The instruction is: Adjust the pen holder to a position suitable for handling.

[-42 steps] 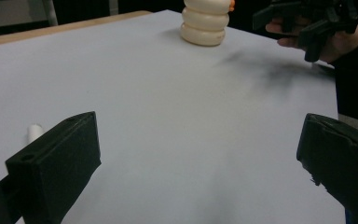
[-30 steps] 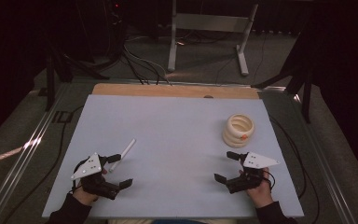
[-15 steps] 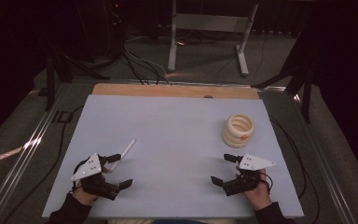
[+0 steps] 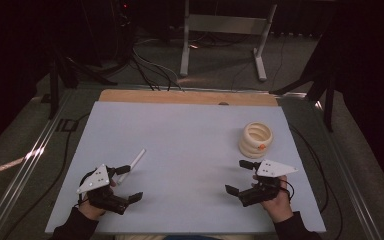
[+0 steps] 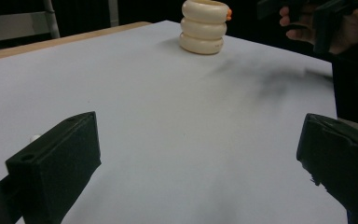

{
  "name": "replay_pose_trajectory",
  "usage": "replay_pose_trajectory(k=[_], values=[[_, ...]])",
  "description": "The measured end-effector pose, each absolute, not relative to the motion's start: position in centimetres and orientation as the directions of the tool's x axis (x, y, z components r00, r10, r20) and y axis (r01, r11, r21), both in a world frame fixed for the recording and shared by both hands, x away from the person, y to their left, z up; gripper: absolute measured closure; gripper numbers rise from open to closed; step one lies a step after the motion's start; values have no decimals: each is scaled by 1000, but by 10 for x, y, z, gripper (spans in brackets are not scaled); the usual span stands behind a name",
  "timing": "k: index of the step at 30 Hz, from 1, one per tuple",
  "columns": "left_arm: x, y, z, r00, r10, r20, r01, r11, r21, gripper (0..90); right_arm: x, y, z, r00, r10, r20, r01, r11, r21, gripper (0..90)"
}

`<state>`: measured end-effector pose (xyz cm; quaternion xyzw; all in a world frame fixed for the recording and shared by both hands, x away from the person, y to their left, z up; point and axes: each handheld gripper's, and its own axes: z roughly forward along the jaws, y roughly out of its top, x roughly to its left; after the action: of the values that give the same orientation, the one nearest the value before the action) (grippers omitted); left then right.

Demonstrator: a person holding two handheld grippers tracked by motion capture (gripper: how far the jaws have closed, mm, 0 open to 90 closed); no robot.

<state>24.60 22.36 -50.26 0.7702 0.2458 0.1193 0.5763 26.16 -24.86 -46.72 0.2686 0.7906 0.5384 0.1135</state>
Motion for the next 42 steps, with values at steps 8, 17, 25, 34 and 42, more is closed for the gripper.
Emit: replay_pose_trajectory(k=[8, 17, 25, 34, 42], values=[[246, 225, -502, 849, 517, -105, 242, -205, 948, 1, 268, -245, -450, -836, 541, 92, 283, 281, 917, 0], [246, 225, -502, 852, 514, -105, 241, -207, 948, 2, 281, -243, -435, -828, 555, 81, 270, 267, 925, 0], [246, 225, -502, 851, 514, -106, 242, -206, 948, 1, 291, -244, -423, -816, 575, 58, 255, 269, 929, 0], [246, 225, -502, 852, 513, -104, 240, -206, 949, 2, 306, -248, -412, -795, 604, 56, 261, 257, 930, 0], [246, 224, -502, 852, 514, -103, 239, -206, 949, 1, 317, -253, -402, -774, 631, 47, 259, 248, 933, 0]])
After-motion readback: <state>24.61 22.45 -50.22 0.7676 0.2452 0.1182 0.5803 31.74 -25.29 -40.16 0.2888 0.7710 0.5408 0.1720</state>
